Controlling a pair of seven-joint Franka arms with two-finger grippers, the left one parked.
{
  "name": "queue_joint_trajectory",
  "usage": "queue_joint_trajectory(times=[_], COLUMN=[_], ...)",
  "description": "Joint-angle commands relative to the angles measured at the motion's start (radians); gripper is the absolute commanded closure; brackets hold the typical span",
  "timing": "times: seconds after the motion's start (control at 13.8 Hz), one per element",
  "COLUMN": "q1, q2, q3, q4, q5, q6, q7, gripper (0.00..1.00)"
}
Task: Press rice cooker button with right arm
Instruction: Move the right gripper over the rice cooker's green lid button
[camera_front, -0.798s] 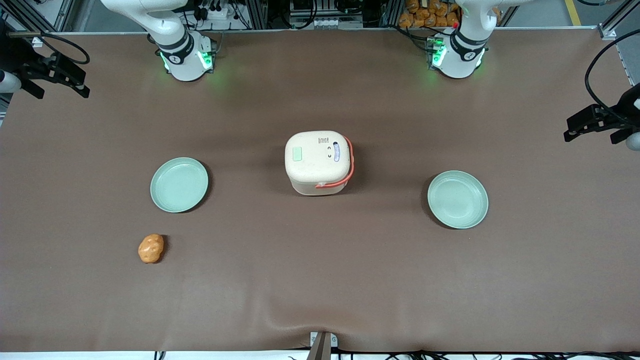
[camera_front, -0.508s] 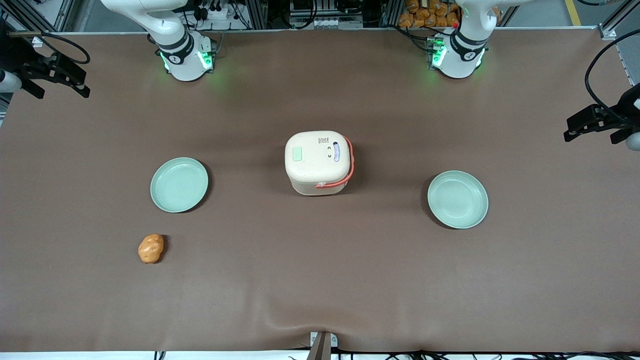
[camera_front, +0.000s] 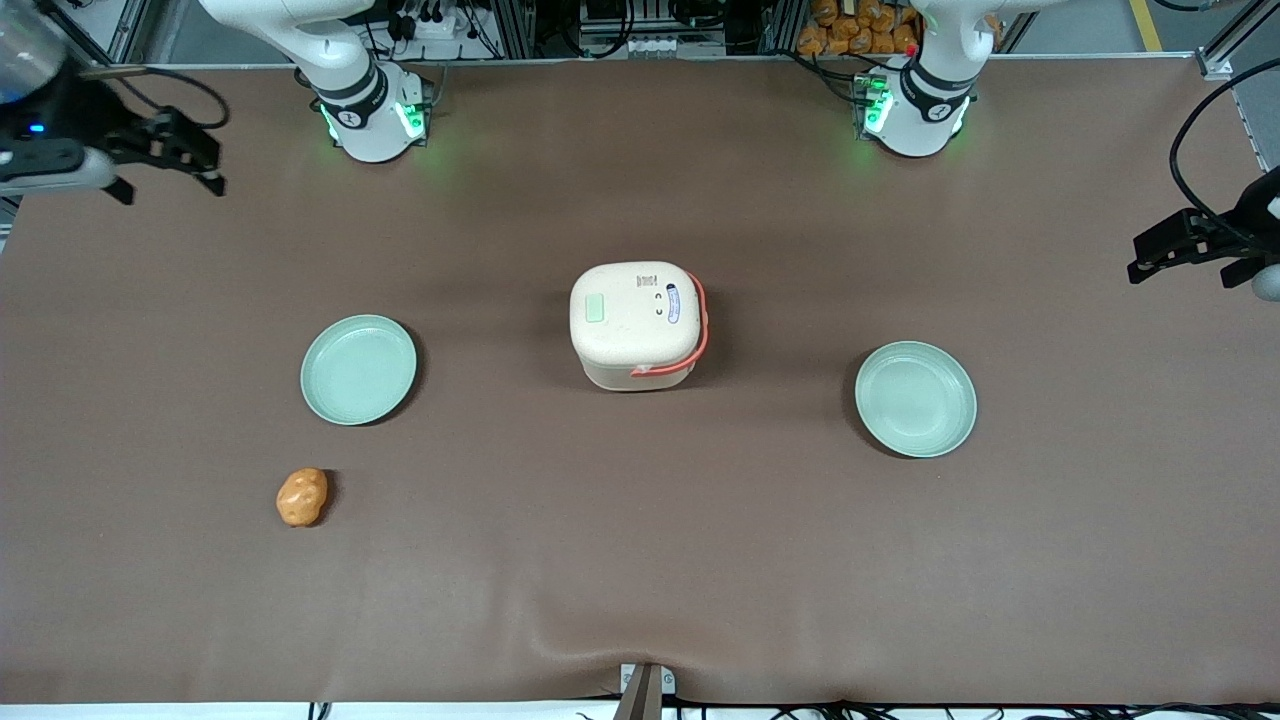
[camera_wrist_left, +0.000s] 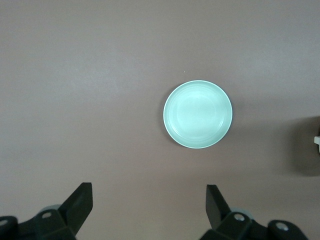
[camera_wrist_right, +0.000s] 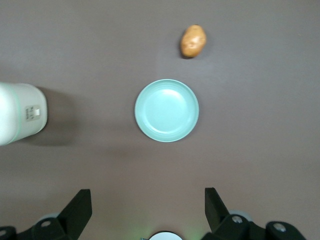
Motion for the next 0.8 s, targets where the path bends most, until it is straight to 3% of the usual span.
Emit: queue_joint_trajectory(times=[0.0,0.15,0.22,0.29,0.36,0.44,0.51,0.73], q1=[0.087,0.179,0.21,0.239,0.27,0.295,0.322,0.394], q2=[0.036,0.064,0.082,0.1,0.12,0.142,0.163,0.235], q3=[-0.004,-0.004,-0.004,-0.004,-0.004,-0.005,-0.004,-0.005], q4=[0.024,0.03,0.032,0.032,0.032,0.032,0.032,0.032], q5=[0.013,0.013,0.013,0.013,0.013,0.012,0.013,0.012], q6=[0.016,0.056,0.07,0.087,0.105,0.133,0.16,0.244], q7=[0.121,0.227,0.274,0.304,0.328,0.371,0.416,0.511], gripper=[0.0,0.0,0.11,0.42,0.62,0.75,0.87,1.0])
